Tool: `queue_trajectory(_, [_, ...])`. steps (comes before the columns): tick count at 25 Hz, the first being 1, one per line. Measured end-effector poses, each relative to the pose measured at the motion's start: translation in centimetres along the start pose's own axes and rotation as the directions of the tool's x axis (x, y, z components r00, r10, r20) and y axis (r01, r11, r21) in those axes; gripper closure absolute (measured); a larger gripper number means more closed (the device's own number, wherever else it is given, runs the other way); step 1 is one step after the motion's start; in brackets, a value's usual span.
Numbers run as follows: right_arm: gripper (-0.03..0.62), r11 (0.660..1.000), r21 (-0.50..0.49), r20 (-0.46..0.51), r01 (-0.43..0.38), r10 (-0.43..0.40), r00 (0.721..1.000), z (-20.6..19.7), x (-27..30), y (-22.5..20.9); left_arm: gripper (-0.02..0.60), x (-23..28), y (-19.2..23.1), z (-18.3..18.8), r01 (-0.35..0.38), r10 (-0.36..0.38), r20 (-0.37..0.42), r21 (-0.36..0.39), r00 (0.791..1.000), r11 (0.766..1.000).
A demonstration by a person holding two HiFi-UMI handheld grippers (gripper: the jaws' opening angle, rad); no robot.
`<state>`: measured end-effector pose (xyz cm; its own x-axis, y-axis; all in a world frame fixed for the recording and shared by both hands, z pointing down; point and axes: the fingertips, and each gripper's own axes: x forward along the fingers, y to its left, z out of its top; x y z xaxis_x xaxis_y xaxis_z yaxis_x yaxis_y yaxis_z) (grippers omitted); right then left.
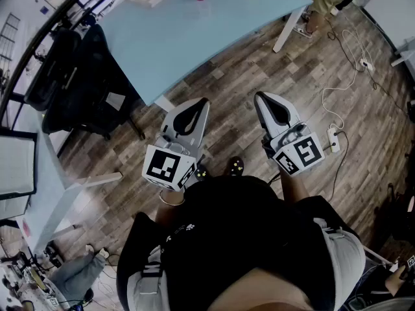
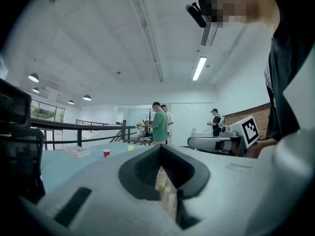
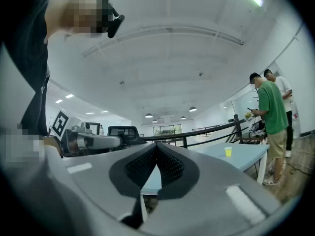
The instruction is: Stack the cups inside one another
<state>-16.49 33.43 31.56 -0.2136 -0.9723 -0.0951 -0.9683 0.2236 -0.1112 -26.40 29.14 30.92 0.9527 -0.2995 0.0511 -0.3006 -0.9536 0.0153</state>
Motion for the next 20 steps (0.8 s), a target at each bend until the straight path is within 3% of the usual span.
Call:
queue_trajectory(5, [0.586,1.0,0.019,0.008,0.006,-0.006,1.0,-0.3,-0.4,-1.2,0.597,0.9,-0.4,-0.4,-0.006,0.006,-0.008,-0.001,1.0,1.0])
queue_trajectory(20, [0.586,0.996,0.031,0.045,-0.085,0.084,0.995,0.7,-4.1,-5.1,0.597,5.6,-3.8,-0.5,-0.024,0.024,-0.011,0.0,1.0,1.0])
